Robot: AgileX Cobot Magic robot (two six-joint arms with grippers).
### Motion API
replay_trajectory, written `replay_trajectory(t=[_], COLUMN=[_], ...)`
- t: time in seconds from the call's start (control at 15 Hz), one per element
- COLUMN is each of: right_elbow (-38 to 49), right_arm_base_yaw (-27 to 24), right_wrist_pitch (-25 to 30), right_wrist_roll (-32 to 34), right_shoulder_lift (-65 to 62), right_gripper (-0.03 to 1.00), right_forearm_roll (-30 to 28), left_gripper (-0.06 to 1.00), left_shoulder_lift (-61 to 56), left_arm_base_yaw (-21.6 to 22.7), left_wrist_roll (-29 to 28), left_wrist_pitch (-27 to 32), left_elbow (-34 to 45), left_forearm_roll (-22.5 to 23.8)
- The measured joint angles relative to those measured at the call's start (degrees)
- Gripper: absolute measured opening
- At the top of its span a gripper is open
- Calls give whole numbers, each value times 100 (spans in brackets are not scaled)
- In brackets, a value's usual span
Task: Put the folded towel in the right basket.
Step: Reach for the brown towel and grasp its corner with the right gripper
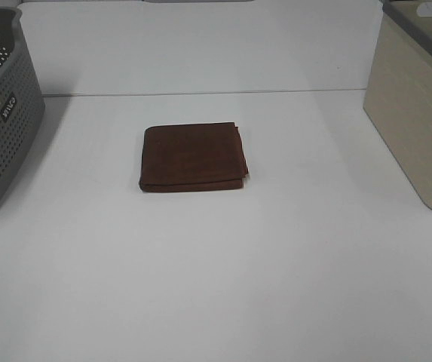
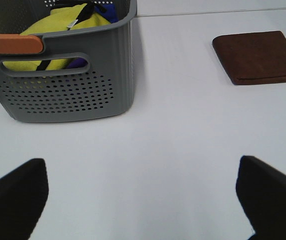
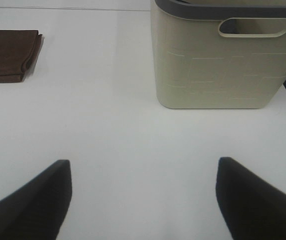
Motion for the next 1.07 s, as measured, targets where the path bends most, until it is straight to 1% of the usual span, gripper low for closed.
replay_trajectory(t=[0.2,0.33,0.4,0.6,0.73,0.87,1.07], right_elbow=[-6,-97,-212,-699,-1089,-1524,-2458], right_arm_base_yaw=[0,0,0,0,0,0,0], right_wrist_pitch=[-57,-315,-602,-1375,-1713,-1960,-2057], right_wrist_roll=[0,0,0,0,0,0,-6], right_shoulder_lift=[52,355,636,1845,2739,3655,5099], right_gripper=[76,76,76,76,76,76,76], right_forearm_roll=[0,0,0,40,80,155,223], left_gripper=[97,97,97,97,97,97,97], left_shoulder_lift=[0,0,0,0,0,0,0], left_arm_base_yaw=[0,0,0,0,0,0,0], left_wrist_roll=[0,0,0,0,0,0,0], left_wrist_pitch=[0,0,0,0,0,0,0], left_elbow=[0,0,0,0,0,0,0], left_forearm_roll=[0,0,0,0,0,0,0])
